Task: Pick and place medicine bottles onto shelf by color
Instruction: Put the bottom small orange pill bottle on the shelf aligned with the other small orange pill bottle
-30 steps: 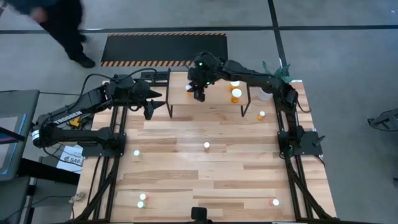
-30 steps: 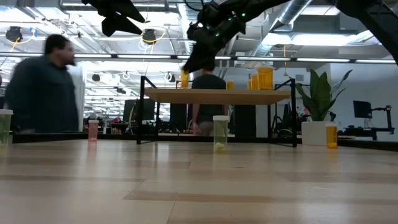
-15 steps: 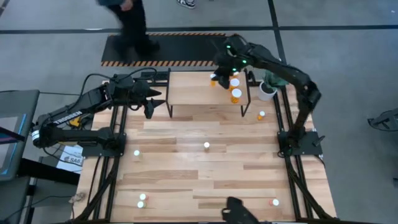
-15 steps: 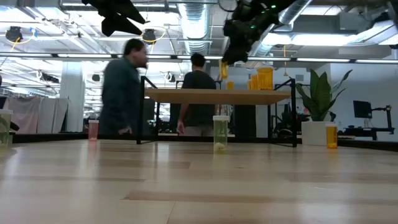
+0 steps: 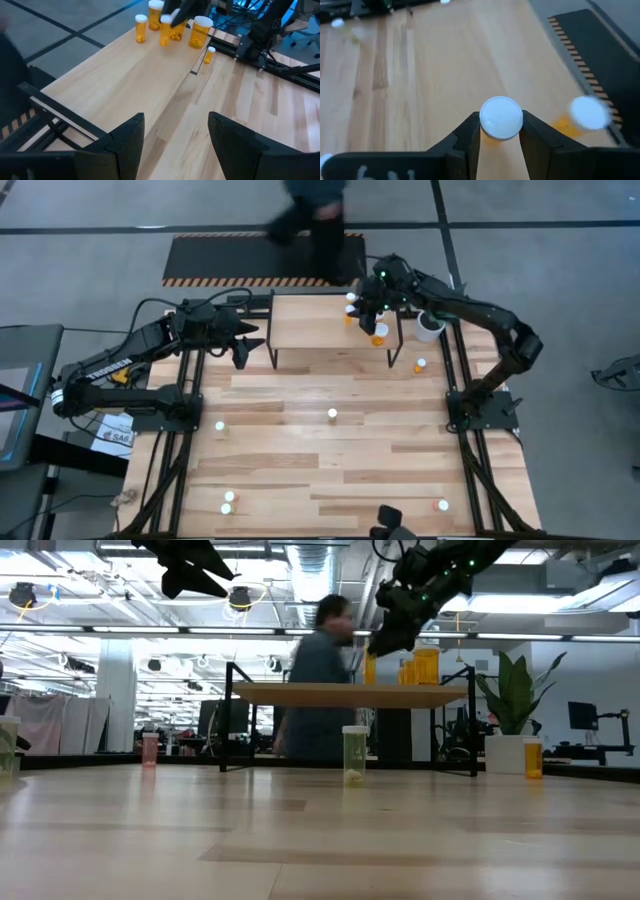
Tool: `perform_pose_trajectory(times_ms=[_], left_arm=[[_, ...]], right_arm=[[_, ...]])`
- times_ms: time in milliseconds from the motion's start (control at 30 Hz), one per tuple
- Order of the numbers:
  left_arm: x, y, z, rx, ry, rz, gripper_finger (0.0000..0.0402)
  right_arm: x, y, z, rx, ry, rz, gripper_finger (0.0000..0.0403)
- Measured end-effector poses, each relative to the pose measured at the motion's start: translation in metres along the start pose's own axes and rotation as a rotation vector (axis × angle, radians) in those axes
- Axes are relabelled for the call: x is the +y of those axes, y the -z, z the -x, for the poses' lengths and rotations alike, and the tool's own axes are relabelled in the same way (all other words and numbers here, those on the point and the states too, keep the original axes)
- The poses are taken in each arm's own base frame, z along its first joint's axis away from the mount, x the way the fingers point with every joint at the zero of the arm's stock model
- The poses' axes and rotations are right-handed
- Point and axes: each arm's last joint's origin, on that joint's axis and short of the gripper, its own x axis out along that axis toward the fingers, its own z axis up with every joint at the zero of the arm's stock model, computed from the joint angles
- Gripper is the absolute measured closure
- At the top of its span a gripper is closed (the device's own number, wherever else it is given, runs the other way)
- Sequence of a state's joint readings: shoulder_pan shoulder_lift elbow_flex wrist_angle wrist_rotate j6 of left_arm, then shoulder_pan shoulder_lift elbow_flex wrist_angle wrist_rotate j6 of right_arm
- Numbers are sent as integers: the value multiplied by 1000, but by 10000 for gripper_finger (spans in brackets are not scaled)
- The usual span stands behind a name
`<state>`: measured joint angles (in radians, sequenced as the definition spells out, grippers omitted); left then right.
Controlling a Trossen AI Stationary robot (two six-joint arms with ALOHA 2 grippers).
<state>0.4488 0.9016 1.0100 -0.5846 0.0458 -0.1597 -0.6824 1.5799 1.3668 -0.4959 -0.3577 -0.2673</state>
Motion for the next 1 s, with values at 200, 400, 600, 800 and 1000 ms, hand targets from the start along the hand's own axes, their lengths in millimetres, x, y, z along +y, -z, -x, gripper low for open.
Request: perform_pose_trajectory(times_ms=[200,400,600,800,1000], left_arm=[[0,0,0,0,0,18,196],[0,0,0,0,0,21,196],[0,0,0,0,0,21,196],[0,0,0,0,0,21,196],[0,0,0,0,0,21,196]], right_arm=[[5,2,-7,15,28,40,270],[2,5,-6,45,70,42,267],[1,5,-6,47,80,47,269],[1,6,-7,48,79,48,265],[1,6,-13,49,79,37,266]])
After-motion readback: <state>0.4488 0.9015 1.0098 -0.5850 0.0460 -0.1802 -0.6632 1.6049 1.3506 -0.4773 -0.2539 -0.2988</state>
